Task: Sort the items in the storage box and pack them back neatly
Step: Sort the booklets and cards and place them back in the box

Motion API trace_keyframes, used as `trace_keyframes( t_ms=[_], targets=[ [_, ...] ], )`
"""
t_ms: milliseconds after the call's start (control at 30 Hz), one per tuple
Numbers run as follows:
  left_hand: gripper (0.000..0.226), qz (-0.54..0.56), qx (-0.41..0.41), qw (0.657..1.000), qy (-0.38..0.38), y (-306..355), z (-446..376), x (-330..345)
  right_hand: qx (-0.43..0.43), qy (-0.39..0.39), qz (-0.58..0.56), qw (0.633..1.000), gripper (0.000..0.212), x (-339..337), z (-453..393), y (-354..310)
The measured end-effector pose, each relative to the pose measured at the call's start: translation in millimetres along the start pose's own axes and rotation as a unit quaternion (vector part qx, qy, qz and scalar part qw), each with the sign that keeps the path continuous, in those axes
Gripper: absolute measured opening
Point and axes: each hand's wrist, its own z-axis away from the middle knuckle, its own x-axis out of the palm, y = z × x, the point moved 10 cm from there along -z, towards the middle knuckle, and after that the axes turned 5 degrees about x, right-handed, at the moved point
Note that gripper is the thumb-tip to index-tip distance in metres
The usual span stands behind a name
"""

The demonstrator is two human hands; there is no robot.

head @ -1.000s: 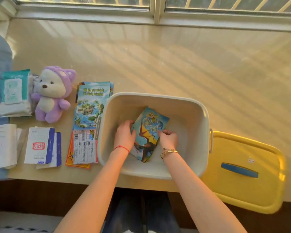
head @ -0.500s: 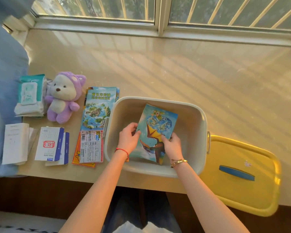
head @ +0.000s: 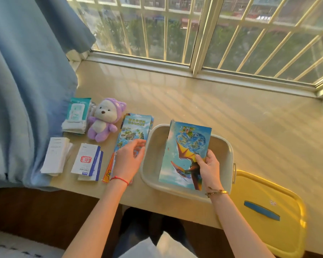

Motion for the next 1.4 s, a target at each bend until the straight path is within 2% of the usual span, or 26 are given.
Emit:
trace_keyframes(
  t_ms=[300,500,600,833,933,1167,1400],
  targets=[
    [0.018,-0.122,0.000,0.992,0.022,-53.6,-12.4,-124.6,-0.088,-0.037,0.016,0.995,0.017,117.3,28.7,-89.9],
    [0.017,-0.167,0.065,0.984,0.018,-89.1,-48.8,-183.3,-0.082,0.033,0.119,0.989,0.011,201.8,1.5,-89.8],
    [0.019,-0.181,0.088,0.980,0.001,-112.7,-66.1,-194.6,-0.056,0.061,0.159,0.984,0.015,232.7,-17.2,-75.2],
    [0.016,-0.176,0.126,0.975,-0.040,-165.3,-91.0,-187.7,0.019,0.097,0.199,0.975,0.026,271.3,-63.4,-35.2],
    [0.023,-0.177,0.131,0.974,-0.055,-183.3,-97.0,-174.2,0.033,0.105,0.215,0.970,0.029,282.9,-85.4,-23.4],
    [0.019,-0.172,0.119,0.975,-0.077,-207.5,-100.8,-131.9,0.045,0.100,0.277,0.954,0.029,299.1,-120.5,6.3],
    [0.029,-0.121,0.074,0.986,-0.091,-205.7,-69.8,-76.9,0.015,0.144,0.339,0.930,0.065,290.0,-110.3,24.8]
  ],
)
